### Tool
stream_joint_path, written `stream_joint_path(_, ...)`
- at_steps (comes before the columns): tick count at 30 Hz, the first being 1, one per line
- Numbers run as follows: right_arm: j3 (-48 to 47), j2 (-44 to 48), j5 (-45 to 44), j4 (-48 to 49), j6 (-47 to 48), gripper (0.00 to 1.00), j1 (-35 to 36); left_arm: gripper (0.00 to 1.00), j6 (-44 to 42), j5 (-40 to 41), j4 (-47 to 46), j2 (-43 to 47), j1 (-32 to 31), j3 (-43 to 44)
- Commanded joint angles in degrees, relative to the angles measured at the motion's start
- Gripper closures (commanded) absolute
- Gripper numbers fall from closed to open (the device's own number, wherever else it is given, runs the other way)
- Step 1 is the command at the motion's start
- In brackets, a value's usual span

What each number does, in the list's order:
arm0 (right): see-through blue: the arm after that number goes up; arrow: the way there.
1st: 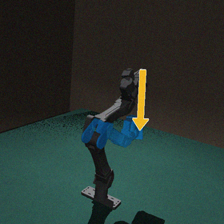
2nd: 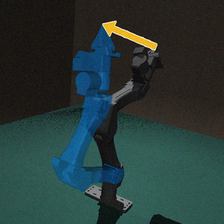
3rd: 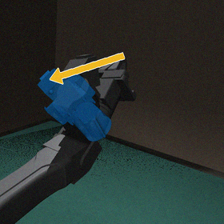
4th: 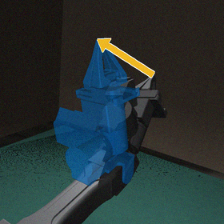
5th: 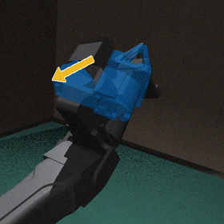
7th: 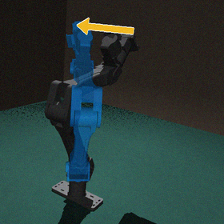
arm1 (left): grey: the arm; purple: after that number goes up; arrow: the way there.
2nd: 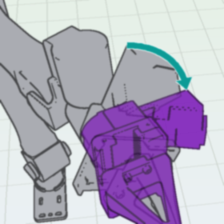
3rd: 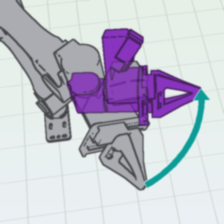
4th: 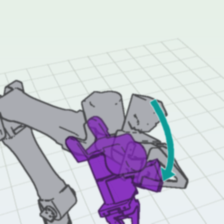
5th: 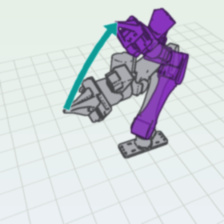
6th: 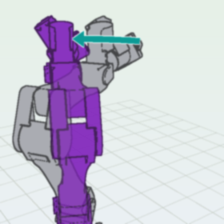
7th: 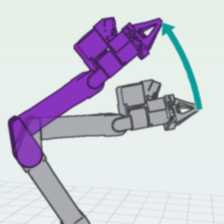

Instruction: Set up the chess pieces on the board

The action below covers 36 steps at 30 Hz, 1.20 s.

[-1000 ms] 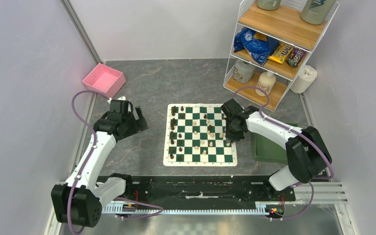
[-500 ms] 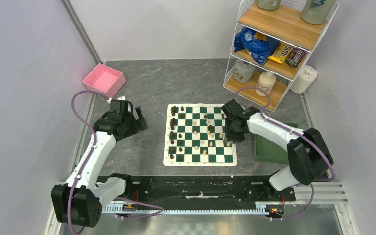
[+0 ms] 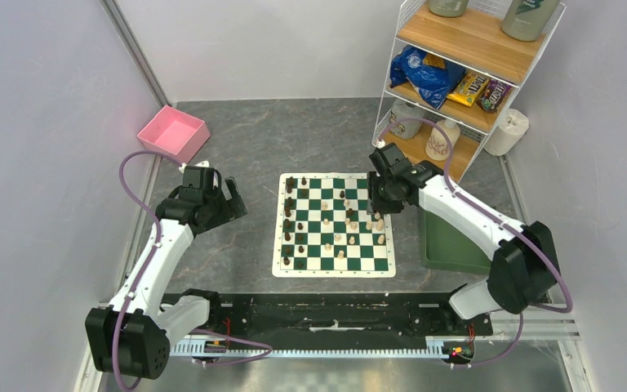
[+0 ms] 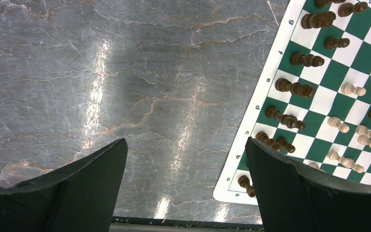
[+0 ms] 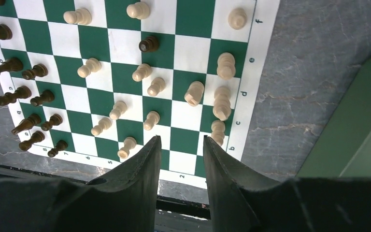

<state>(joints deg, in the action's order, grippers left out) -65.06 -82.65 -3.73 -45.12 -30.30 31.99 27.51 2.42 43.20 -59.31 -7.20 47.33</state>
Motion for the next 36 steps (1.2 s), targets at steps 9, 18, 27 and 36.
stream_joint_path(9,-4.7,-10.08,3.55,1.35,4.09,0.56,-0.13,0.01,-1.12,-0.22,-0.05,0.25,0.35,2.68)
stream_joint_path(18,-6.34,-13.08,3.16,1.21,5.77,0.57,-0.03,0.01,-1.13,-0.31,-0.05,0.17,0.35,2.68)
stream_joint_path(27,-6.4,-15.32,3.05,0.93,6.4,0.59,0.02,0.01,-1.08,-0.61,-0.05,0.0,0.35,2.68)
stream_joint_path(36,-7.1,-17.28,2.48,1.0,6.89,0.59,-0.04,0.01,-1.13,-0.48,-0.09,0.03,0.35,2.68)
